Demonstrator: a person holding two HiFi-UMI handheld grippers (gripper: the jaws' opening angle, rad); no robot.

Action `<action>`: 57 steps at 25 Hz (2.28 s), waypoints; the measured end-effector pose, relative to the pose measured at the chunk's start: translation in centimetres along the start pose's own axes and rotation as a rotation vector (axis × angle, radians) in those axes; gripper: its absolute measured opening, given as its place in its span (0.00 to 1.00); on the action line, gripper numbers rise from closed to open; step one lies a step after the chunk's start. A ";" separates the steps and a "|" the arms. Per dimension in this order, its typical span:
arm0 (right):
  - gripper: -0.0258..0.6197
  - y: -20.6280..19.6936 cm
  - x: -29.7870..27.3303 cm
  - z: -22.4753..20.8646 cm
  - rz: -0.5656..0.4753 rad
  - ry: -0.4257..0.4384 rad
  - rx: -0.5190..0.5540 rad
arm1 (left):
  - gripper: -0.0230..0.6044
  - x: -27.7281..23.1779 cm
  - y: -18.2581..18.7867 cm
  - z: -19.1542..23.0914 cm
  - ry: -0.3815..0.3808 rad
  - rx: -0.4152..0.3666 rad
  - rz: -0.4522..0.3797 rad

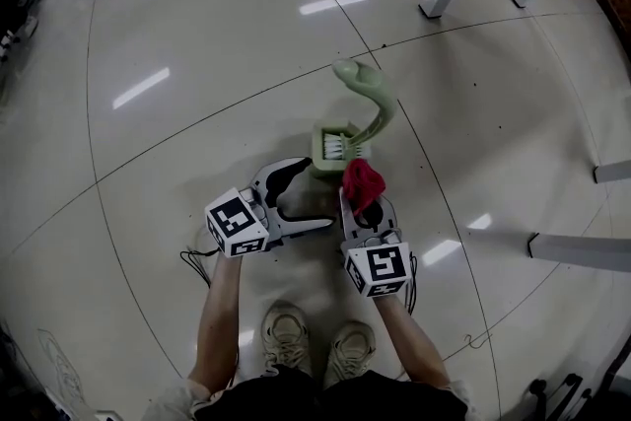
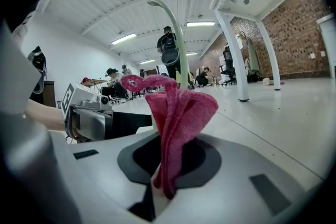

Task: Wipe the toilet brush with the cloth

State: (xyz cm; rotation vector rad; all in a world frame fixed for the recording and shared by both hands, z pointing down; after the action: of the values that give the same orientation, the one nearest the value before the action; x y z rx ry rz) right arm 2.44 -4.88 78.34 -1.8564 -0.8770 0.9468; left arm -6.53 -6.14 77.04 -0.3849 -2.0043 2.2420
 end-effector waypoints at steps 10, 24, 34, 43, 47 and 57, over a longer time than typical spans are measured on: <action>0.09 -0.7 -1.3 2.3 0.014 0.124 -0.020 | 0.78 0.4 0.2 0.1 -0.040 0.043 -0.066; 0.09 -0.6 -2.9 6.7 0.031 0.218 -0.051 | 0.78 6.3 2.3 1.2 0.080 0.014 -0.113; 0.09 3.2 1.6 5.2 -0.062 0.213 -0.129 | 0.11 5.9 4.2 0.3 0.058 0.101 -0.178; 0.09 6.8 4.6 2.5 -0.161 0.190 -0.193 | 0.05 3.7 17.3 -0.3 0.006 -0.346 -0.287; 0.09 8.2 5.3 2.7 -0.191 0.217 -0.205 | 0.33 1.6 24.7 1.5 -0.064 -0.466 -0.377; 0.09 10.7 6.2 1.6 -0.256 0.234 -0.242 | 0.32 -0.9 27.1 2.3 -0.131 -0.445 -0.412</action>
State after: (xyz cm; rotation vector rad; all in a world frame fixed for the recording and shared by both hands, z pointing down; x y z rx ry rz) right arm 6.10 -3.23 66.54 -1.9506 -1.0880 0.4713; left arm -3.88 -11.92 50.54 0.1408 -2.3790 1.6131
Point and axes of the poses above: the fingertips, and each gripper's own axes: x backward along the fingers, z to its left, y out of its top, the point moved 4 cm from there along x, backward along the fingers, and after that the axes turned 12 degrees about -x, right-handed, at the moved point
